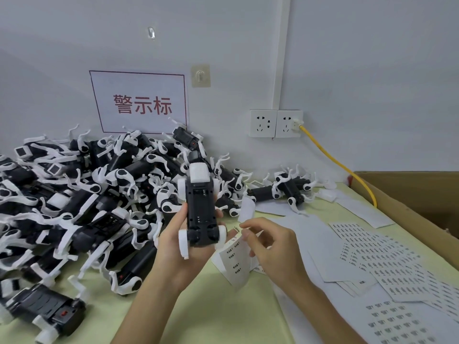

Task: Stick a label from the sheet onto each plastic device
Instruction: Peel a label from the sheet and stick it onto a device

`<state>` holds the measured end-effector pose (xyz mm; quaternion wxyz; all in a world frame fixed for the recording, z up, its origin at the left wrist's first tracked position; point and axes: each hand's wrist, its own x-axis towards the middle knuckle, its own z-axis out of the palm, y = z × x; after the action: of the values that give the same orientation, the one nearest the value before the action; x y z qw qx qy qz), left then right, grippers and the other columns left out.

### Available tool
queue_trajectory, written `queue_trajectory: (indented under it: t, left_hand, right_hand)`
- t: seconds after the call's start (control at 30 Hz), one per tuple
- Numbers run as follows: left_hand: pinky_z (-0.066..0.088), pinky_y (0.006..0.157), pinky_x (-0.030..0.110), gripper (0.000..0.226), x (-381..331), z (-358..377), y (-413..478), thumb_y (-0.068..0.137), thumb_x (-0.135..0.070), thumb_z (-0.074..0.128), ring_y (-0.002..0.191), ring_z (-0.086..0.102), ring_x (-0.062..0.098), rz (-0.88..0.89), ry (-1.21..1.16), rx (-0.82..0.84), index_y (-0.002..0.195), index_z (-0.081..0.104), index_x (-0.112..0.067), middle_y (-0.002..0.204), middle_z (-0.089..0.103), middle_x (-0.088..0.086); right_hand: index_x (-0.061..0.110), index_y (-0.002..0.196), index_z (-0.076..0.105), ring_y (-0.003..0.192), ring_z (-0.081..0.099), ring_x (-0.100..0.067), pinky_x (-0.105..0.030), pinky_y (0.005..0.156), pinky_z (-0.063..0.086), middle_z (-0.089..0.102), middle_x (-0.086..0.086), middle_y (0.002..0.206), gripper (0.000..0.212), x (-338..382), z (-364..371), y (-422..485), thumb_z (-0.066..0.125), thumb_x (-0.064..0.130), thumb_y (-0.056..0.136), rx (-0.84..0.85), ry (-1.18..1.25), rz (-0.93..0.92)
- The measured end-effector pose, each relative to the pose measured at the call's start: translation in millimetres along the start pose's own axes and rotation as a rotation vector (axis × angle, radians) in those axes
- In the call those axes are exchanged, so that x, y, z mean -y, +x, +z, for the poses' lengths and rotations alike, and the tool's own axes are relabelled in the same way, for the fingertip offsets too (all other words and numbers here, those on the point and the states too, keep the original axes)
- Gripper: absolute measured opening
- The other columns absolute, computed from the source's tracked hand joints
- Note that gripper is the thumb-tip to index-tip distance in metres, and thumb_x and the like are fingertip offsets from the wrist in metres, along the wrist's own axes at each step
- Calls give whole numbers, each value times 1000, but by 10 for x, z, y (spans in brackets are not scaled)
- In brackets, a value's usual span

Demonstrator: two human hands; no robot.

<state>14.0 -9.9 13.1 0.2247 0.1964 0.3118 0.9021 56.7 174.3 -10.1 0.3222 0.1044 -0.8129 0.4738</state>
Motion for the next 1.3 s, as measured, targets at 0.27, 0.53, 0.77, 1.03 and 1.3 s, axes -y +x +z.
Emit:
queue_trajectory:
  t: [0.27, 0.53, 0.77, 1.03, 1.3]
  left_hand:
    - [58, 80, 31, 48, 45, 19, -31, 78, -54, 76, 88, 71, 21, -32, 289, -19, 108, 79, -16, 100, 74, 8]
    - [58, 77, 28, 44, 54, 21, -31, 76, -52, 71, 87, 72, 22, -28, 329, -50, 100, 81, -16, 97, 75, 8]
    - [56, 90, 34, 45, 68, 12, -5, 81, -53, 66, 95, 72, 20, 24, 331, -116, 104, 80, -17, 103, 75, 8]
    - [52, 68, 26, 13, 65, -96, 95, 89, -29, 65, 76, 65, 14, 146, 122, -249, 80, 71, -21, 82, 67, -1]
    - [60, 69, 25, 7, 135, -60, 123, 78, -11, 72, 71, 72, 14, 114, -76, -358, 71, 71, -11, 78, 67, 3]
  right_hand:
    - [43, 86, 69, 58, 58, -12, -14, 56, 43, 68, 22, 80, 25, -56, 24, -13, 78, 19, 86, 8, -71, 40]
    - [34, 78, 68, 59, 56, -10, -11, 55, 39, 67, 19, 79, 19, -34, 15, -10, 77, 18, 82, -8, -94, 3]
    - [25, 76, 65, 53, 51, -8, -9, 54, 36, 62, 23, 74, 21, 1, 20, -16, 74, 7, 81, -92, -125, -87]
    - [23, 88, 79, 46, 43, -11, -21, 49, 38, 58, -5, 58, 13, 124, -95, 57, 71, 13, 86, -41, 451, 278]
    - [20, 123, 71, 45, 26, -12, -23, 43, 27, 36, -2, 48, 44, 198, -138, 67, 59, 28, 82, 233, 1138, 628]
